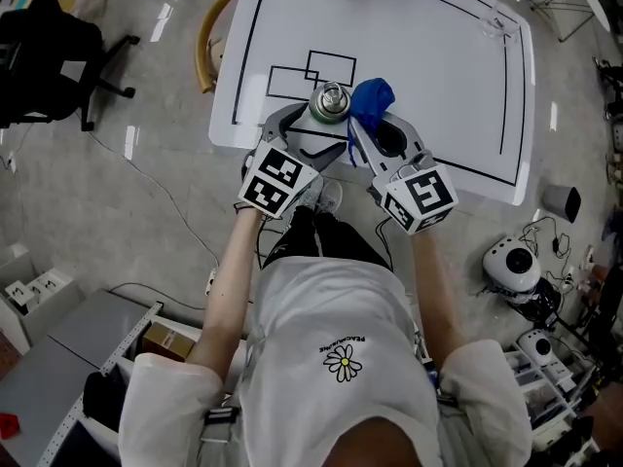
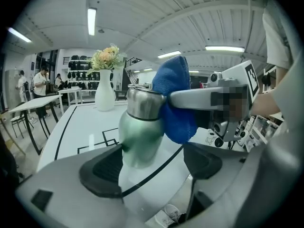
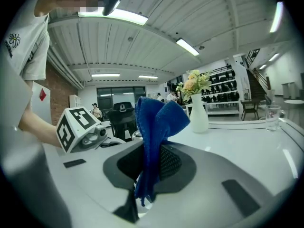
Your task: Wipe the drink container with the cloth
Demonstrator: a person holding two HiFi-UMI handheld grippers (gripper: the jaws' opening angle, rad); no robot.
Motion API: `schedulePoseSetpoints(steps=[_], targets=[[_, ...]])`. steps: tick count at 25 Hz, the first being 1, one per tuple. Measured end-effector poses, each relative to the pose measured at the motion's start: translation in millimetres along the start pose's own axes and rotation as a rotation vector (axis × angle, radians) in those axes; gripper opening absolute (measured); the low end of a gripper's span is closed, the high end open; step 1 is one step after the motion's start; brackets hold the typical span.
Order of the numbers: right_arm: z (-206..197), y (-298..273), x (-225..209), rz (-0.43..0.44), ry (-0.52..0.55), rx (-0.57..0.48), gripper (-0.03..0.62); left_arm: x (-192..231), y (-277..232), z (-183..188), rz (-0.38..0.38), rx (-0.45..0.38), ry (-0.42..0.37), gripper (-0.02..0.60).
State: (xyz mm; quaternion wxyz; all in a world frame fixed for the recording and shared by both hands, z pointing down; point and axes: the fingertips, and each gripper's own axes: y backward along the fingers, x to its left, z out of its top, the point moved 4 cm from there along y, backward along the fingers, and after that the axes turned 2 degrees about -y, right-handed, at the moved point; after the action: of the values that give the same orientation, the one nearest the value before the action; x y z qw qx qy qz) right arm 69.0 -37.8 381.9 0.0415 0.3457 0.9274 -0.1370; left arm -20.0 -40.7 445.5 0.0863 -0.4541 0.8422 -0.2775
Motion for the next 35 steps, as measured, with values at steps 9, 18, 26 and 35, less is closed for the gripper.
schedulePoseSetpoints(steps=[9, 18, 26, 35], targets=[[1, -5, 1, -0.045, 0.000, 0.003, 0.043, -22, 9, -8, 0.009, 0.023, 0.042, 0.387], [-4, 5, 16, -0.033, -0.018, 0.014, 0.043, -54, -3, -1, -0.074, 0.007, 0.026, 0.387], [-5, 6, 19, -0.018, -0.012, 0.025, 0.043, -42, 14, 0, -0.035, -0.006, -0.010, 0.387], [-6, 2, 18, -0.021, -0.004, 0.032, 0.043, 17, -8, 9, -0.036, 0.008, -0.044, 0.387]])
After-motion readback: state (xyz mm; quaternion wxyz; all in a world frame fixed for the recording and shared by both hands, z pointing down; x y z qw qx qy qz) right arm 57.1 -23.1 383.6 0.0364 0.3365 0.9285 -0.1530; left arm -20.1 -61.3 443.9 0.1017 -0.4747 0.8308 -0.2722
